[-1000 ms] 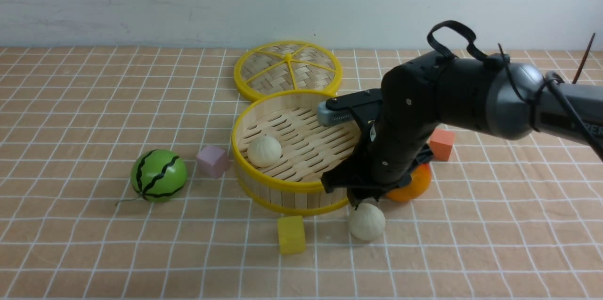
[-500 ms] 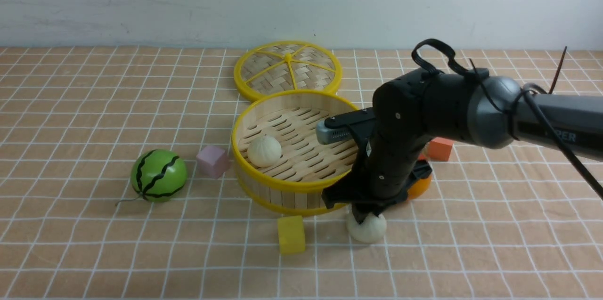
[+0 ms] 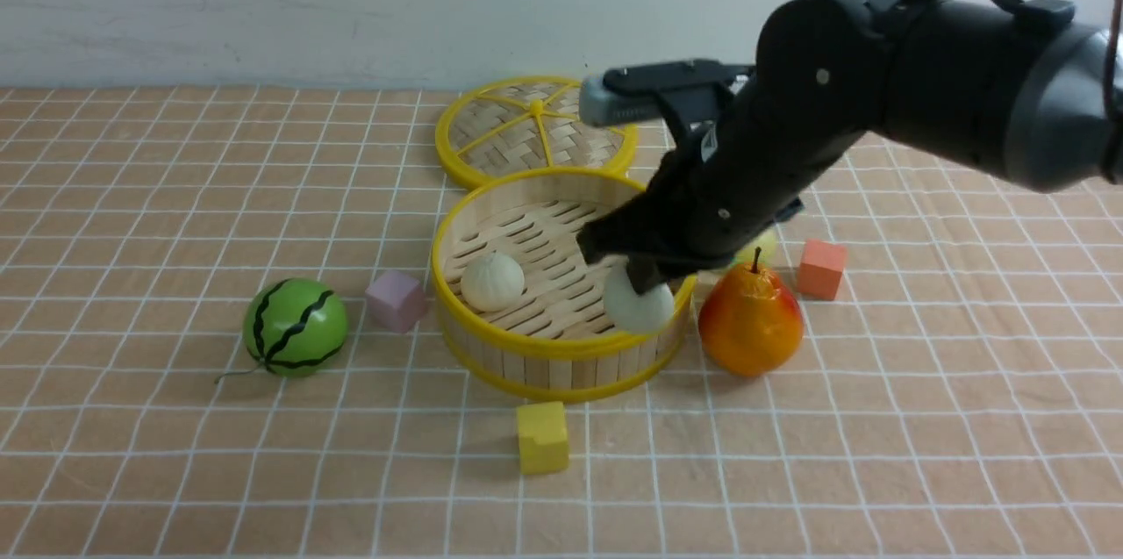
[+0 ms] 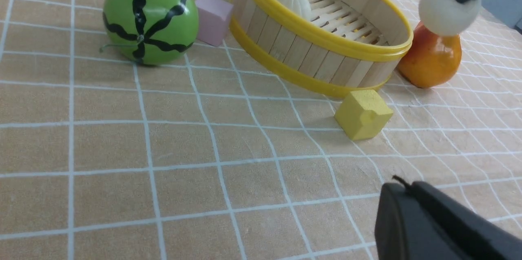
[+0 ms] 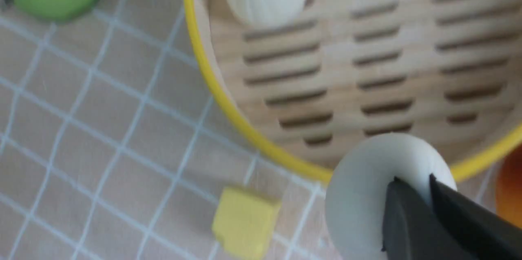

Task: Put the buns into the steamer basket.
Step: Use the right arm to put the steamed stuffed bun into the steamer, then use the right arm to grab a steamed stuffed bun

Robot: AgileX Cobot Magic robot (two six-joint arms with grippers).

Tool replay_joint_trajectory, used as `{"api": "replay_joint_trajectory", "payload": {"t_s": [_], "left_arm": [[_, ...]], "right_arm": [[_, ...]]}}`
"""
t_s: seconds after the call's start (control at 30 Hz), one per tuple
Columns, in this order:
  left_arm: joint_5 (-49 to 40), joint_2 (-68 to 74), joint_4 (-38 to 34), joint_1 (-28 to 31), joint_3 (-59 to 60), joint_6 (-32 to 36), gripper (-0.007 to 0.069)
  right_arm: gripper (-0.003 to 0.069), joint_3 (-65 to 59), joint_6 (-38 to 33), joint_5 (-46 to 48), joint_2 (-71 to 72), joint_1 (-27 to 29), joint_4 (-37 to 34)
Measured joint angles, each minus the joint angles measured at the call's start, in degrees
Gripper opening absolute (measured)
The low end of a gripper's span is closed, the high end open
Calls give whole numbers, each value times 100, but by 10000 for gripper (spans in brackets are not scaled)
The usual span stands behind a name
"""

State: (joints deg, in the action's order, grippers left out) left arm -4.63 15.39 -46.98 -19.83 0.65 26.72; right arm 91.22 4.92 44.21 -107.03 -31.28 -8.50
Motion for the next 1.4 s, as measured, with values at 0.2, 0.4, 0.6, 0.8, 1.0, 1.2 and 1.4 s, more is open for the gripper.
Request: {"api": "replay_joint_trajectory", "payload": {"t_s": [0.2,0.4,0.6,0.8,1.0,1.2,1.4], "left_arm": [[0,0,0,0,0,0,15],[0,0,0,0,0,0,21],[0,0,0,0,0,0,29],[0,0,0,0,0,0,33],[0,0,0,0,0,0,38],[0,0,0,0,0,0,38],[0,0,0,0,0,0,39]], "right_arm": [[85,5,0,-1220,-784,32,-16],[339,-11,0,-1469,-1146,37,-21],[535,-24,0,-1239,-436,96,226],[485,17,370,-551,250,738,1081],[278,48,289,-23,-261,1475,850],[246,664,153,-200,-1064,1662,466],[278,1162,129,-325,-1502,1749,272]]}}
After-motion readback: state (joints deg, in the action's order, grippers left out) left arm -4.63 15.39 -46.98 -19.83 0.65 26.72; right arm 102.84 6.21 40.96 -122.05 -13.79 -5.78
